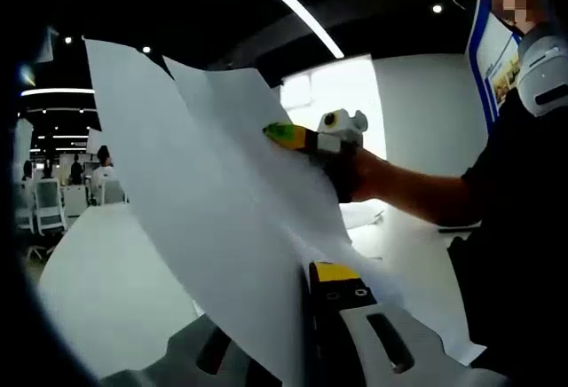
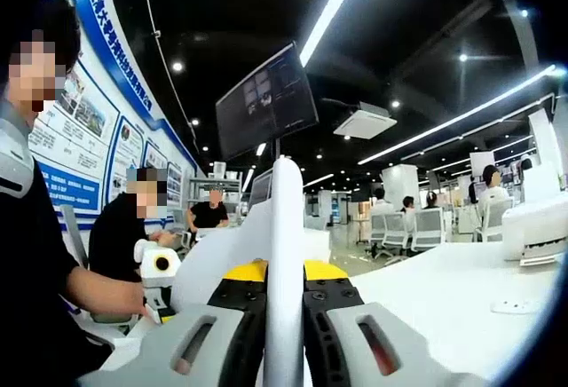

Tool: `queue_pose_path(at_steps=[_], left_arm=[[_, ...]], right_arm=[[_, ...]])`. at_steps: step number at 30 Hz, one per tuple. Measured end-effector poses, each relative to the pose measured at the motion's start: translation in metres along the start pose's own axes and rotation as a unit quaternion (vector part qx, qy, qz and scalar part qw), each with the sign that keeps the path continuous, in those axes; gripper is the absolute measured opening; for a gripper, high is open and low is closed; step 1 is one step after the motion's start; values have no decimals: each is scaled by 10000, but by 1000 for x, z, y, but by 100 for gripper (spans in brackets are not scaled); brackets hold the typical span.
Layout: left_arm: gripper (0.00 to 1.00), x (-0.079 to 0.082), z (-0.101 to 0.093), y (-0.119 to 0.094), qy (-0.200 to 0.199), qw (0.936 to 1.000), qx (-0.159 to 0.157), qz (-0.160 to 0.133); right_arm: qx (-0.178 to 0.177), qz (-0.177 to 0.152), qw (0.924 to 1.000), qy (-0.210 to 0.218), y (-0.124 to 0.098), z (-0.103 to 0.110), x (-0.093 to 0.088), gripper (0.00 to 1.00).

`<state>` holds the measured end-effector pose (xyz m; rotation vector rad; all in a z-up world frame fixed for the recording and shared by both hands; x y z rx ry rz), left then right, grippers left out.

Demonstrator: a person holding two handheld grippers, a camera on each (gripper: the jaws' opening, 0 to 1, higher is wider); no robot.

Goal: Organize the stack of printing papers by aligning and flattening the scattered papers on the table

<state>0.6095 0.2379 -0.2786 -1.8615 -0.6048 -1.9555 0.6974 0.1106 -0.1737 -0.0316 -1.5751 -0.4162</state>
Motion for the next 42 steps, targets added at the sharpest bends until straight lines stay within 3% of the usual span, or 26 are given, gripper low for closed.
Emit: queue_pose_path(at_steps=[10, 22, 28, 32, 37, 42], left_arm=[[11, 3, -1, -1, -70, 9999, -55, -108], [15, 11, -3, -5, -353, 9978, -304, -477], [16, 17, -2, -8, -554, 9953, -360, -709], [16, 20, -1, -9, -702, 9932, -385, -846], [16, 22, -1, -11, -867, 9908, -423, -947], [17, 22, -1, -9, -896, 9907, -425, -928]], right_arm=[[26, -38, 10000, 56, 6, 1, -1, 7], [17, -40, 10000, 75, 13, 2, -3, 7], [-4, 117, 9996, -272, -3, -9, 10, 7], [-228, 91, 9987, -440, -15, -17, 16, 7], [-260, 4, 9978, -611, -13, -17, 17, 6], [-130, 65, 9978, -649, -3, -3, 8, 6]])
Point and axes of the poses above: the point that each gripper's makers call its tool centre point, and the gripper's own axes: y roughly forward along the fingers, z roughly to its left, x roughly out of its top, the point moved 4 cm from there along -y, roughly backward along the fingers, and after that the axes turned 3 degrees about -z, right-handed, at the moved point
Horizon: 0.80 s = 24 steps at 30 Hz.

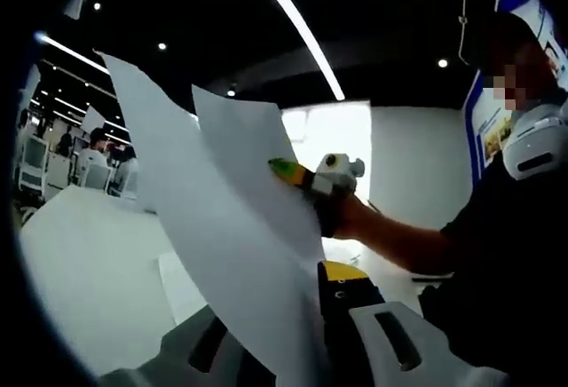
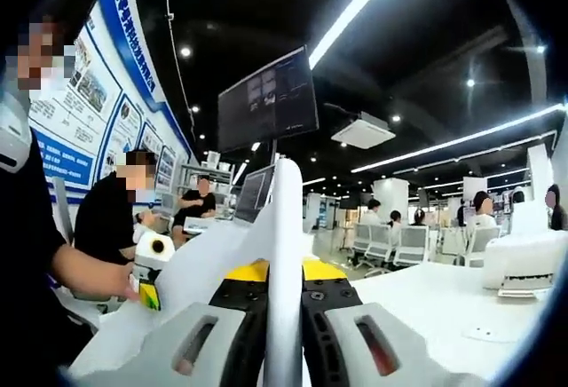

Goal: Organize the stack of printing papers by aligning and flattening the scattered papers on the table

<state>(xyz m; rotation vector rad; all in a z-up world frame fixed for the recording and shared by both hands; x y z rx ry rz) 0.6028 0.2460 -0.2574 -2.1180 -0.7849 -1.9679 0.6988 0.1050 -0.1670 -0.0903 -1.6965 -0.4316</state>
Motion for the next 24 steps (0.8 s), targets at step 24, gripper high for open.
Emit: queue_pose_path(at_steps=[24], left_arm=[[25, 4, 2, 0, -110, 9998, 83, -161]], right_arm=[[403, -60, 9967, 708, 30, 52, -23, 6]])
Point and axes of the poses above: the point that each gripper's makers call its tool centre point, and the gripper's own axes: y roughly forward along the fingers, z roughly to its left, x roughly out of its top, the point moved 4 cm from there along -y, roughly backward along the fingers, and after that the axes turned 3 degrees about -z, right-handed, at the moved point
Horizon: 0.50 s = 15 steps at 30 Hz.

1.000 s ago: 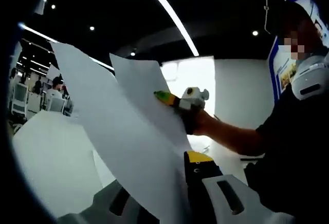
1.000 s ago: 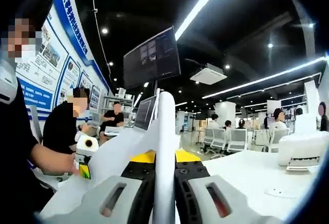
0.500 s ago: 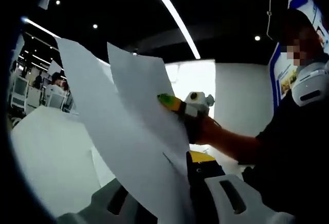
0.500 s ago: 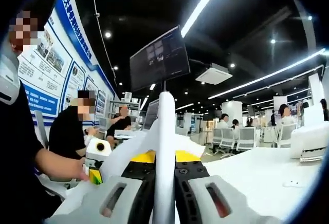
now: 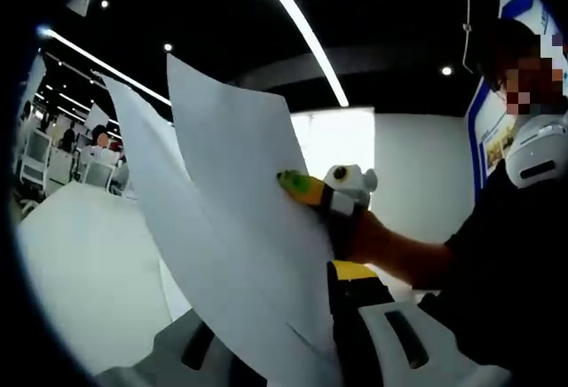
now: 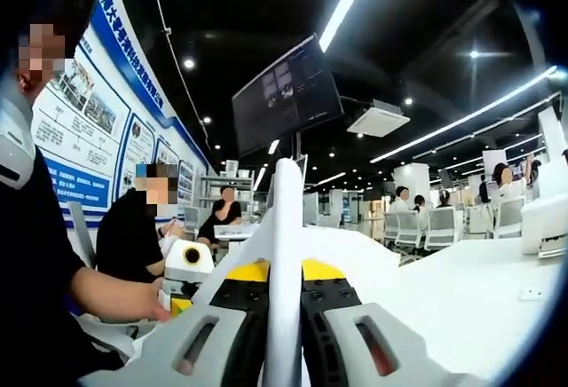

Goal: Organize the stack of printing papers by aligning and flattening the scattered papers on the table

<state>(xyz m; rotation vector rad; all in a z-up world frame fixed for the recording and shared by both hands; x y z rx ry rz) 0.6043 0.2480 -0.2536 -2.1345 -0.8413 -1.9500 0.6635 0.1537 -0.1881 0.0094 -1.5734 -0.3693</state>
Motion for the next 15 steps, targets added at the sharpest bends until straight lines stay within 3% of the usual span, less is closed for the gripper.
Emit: queue_pose_path(at_steps=[15], left_arm=[[27, 0, 0, -1, -3, 10000, 31, -5]], right_arm=[[45, -125, 9999, 74, 8, 8, 5, 5]])
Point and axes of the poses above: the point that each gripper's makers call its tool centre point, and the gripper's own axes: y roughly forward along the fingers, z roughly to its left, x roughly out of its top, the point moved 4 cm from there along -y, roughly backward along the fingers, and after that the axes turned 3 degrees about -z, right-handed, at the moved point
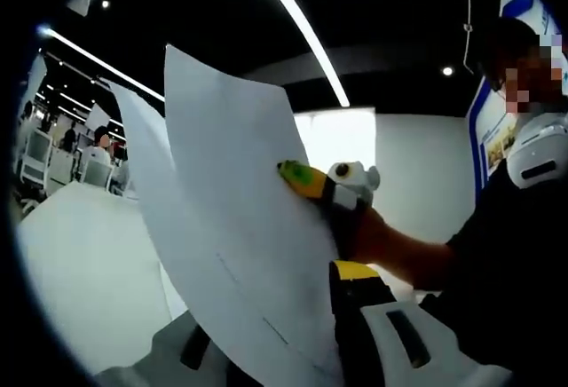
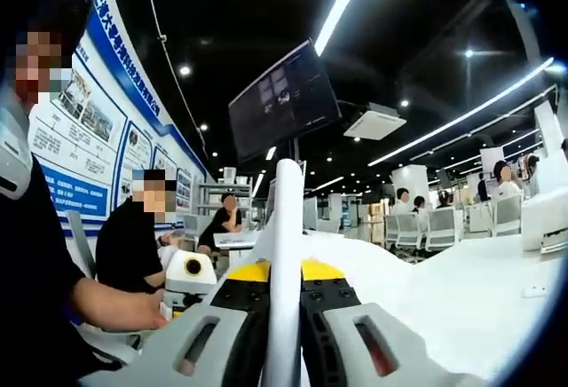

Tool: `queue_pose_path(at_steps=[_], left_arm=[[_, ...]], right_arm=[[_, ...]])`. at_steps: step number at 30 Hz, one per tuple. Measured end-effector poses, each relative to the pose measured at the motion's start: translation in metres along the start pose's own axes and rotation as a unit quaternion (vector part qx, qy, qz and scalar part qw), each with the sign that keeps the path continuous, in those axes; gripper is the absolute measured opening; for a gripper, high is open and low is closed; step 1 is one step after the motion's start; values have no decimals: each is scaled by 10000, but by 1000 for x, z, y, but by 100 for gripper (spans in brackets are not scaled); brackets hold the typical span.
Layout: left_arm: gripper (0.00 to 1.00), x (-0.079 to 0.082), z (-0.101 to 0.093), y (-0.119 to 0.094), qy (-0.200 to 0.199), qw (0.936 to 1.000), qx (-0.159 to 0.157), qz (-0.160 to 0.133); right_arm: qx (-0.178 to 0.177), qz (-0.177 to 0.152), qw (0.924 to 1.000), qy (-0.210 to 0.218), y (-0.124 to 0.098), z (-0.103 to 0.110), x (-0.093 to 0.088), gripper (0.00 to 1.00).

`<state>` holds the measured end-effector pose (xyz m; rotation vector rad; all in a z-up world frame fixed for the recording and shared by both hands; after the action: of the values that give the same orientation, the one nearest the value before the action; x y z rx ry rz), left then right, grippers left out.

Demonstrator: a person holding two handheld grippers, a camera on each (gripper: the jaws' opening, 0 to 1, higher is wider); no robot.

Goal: Organize the stack of printing papers by aligning and flattening the scattered papers on the table

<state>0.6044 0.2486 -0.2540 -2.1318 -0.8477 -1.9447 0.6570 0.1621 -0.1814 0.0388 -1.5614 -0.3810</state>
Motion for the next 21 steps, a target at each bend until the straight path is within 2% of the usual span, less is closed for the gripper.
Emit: queue_pose_path(at_steps=[6, 13, 21], left_arm=[[27, 0, 1, 0, -8, 10000, 15, -6], [27, 2, 2, -1, 10, 10000, 41, -53], [26, 3, 3, -2, 18, 10000, 52, -77]], right_arm=[[74, 18, 10000, 37, 3, 5, -3, 4], [-120, -2, 9993, 348, 8, 6, -16, 4], [-277, -98, 9985, 462, 8, 4, -18, 3]])
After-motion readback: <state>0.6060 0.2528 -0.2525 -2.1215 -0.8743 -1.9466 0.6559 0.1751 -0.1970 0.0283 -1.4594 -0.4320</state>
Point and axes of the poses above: the point that each gripper's makers call its tool centre point, and the gripper's own axes: y roughly forward along the fingers, z roughly to its left, x roughly out of its top, the point moved 4 cm from there along -y, roughly backward along the fingers, and after that the axes turned 3 degrees about -z, right-handed, at the moved point
